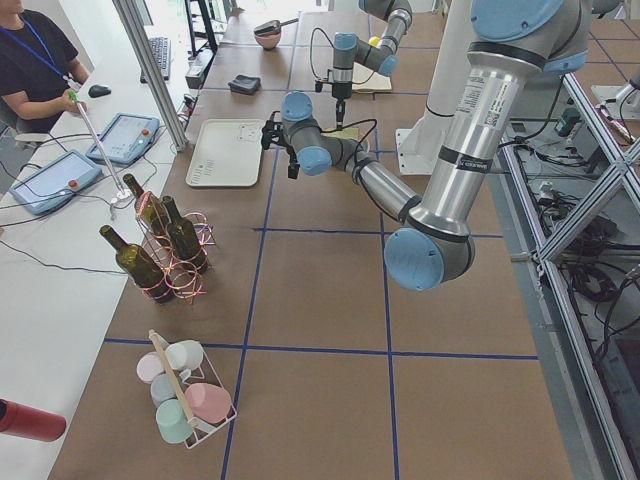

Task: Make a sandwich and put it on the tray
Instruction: 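Carry the bread with the right gripper and lay it on the egg toast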

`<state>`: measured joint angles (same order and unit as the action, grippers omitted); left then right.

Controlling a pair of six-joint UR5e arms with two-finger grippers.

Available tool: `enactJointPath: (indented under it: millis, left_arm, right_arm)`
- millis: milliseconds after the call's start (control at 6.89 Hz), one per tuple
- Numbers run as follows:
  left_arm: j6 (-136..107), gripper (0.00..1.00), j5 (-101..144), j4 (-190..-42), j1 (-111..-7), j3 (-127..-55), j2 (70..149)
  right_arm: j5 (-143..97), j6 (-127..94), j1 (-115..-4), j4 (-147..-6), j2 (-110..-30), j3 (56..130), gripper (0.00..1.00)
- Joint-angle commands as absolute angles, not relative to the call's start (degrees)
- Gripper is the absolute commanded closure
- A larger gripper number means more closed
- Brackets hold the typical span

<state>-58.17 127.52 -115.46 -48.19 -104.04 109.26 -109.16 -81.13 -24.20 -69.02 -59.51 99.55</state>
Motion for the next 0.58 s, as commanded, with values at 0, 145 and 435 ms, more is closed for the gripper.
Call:
enactJointPath:
  millis: [0, 145, 435]
  left_arm:
    - [-60.9, 0.00, 127.3, -115.5, -45.3, -103.8, 110.4]
    - [-65.1, 0.00, 124.2, -115.5, -42.1, -103.0, 113.0]
    - [-69.9, 0.11, 119.6, -115.5, -34.9, -100.9, 116.3]
  right_arm:
    - [-107.9, -81.1, -23.5, -69.0, -59.4, 98.7, 0.37]
    - [-107.1, -81.1, -24.2, -68.8, -59.0, 99.0, 0.00]
    - [-110.3, -80.9, -29.5, -68.7, -58.8, 99.8, 0.00]
